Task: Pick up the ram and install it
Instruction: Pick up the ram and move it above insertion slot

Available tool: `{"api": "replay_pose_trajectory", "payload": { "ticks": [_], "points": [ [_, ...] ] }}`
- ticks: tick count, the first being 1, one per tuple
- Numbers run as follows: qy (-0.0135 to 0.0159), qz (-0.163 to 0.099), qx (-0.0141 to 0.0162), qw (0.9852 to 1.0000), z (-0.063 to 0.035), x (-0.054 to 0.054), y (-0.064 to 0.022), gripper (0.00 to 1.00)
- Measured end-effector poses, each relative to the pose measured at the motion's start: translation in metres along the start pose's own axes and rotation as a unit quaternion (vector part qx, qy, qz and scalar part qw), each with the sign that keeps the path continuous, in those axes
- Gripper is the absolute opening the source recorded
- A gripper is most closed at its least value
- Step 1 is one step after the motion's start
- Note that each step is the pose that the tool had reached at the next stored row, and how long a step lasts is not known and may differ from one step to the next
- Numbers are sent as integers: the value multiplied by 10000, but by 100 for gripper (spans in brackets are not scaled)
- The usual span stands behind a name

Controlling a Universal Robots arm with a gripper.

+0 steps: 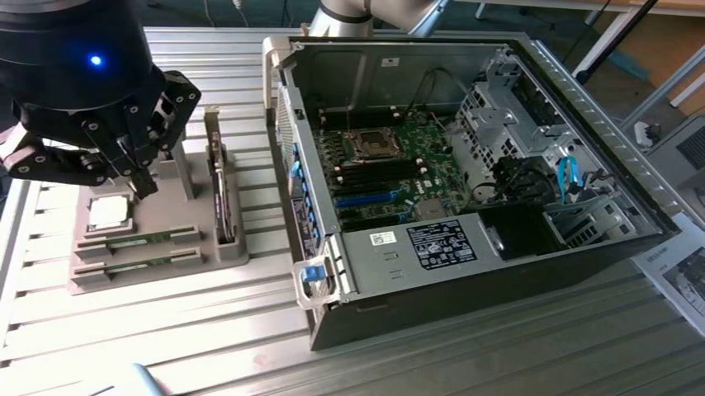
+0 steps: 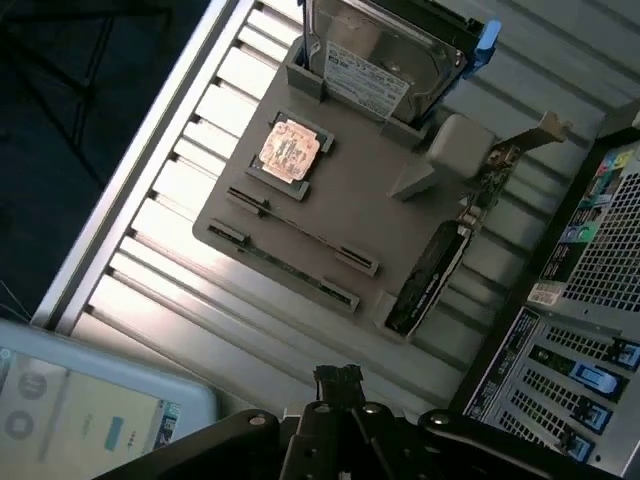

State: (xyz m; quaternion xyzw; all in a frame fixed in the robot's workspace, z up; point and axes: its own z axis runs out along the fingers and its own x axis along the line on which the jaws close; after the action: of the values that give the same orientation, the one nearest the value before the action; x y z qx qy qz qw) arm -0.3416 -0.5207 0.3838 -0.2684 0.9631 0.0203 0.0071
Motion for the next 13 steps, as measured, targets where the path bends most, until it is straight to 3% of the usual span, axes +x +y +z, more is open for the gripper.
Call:
{"api": "replay_pose_trajectory", "payload": {
  "ticks": [2, 3, 5, 9, 13],
  "points": [
    [7, -205, -5, 9998, 2, 0, 0, 10],
    [16, -454, -11, 9990, 4, 0, 0, 10],
    [31, -865, -20, 9962, 9, 0, 0, 10],
    [45, -1265, -30, 9919, 13, 0, -1, 10],
    [59, -1637, -39, 9865, 17, 0, -1, 10]
  ]
}}
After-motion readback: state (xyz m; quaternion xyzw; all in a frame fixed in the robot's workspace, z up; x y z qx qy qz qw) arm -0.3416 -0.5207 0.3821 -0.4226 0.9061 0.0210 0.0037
